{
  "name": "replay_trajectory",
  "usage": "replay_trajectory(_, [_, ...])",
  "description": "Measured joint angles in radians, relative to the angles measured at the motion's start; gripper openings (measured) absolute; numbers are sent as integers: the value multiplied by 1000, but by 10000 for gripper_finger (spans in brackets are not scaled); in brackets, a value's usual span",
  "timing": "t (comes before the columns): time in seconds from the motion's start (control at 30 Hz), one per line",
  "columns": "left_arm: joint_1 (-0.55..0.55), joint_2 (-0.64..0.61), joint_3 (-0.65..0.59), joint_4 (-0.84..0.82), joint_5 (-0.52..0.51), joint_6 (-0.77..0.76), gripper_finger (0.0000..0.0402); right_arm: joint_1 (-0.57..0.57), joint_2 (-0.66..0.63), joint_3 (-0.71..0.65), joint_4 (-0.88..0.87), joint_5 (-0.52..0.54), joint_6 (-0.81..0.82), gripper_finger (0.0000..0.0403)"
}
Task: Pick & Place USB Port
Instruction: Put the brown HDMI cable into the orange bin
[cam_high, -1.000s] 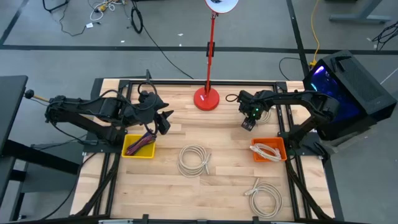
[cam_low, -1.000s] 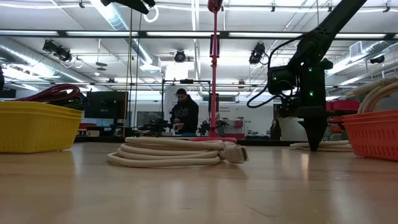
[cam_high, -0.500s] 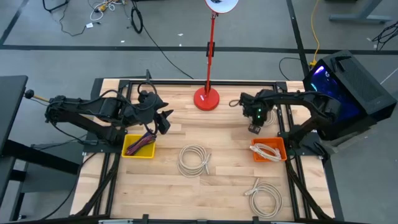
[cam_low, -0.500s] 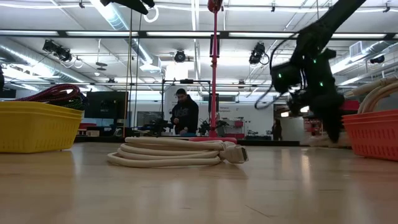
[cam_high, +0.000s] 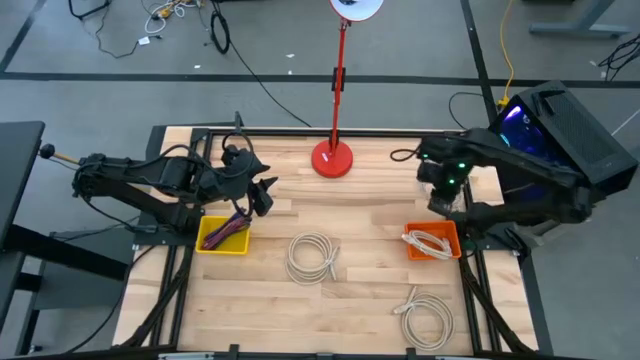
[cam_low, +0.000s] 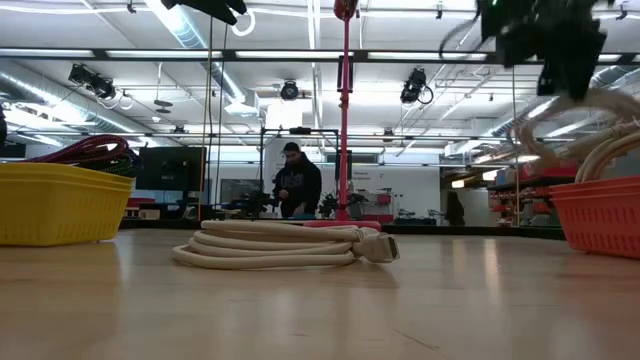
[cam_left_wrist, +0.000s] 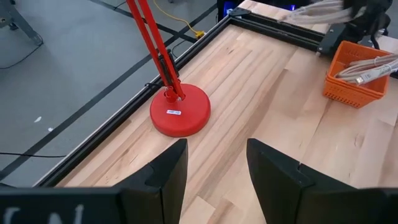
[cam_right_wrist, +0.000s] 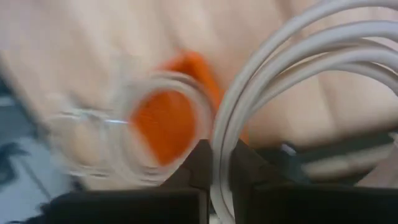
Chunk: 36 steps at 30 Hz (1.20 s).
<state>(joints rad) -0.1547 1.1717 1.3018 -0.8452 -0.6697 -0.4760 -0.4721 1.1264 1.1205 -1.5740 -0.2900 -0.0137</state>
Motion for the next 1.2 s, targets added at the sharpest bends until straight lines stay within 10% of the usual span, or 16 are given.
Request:
replay_trajectory(0.37, [0,0,0,0,0,27,172,179,-138,73,2,-342,245,20])
replay_trajectory(1.2, [0,0,0,-5,-8,49,172,441,-69,-21,179,-488,417,20])
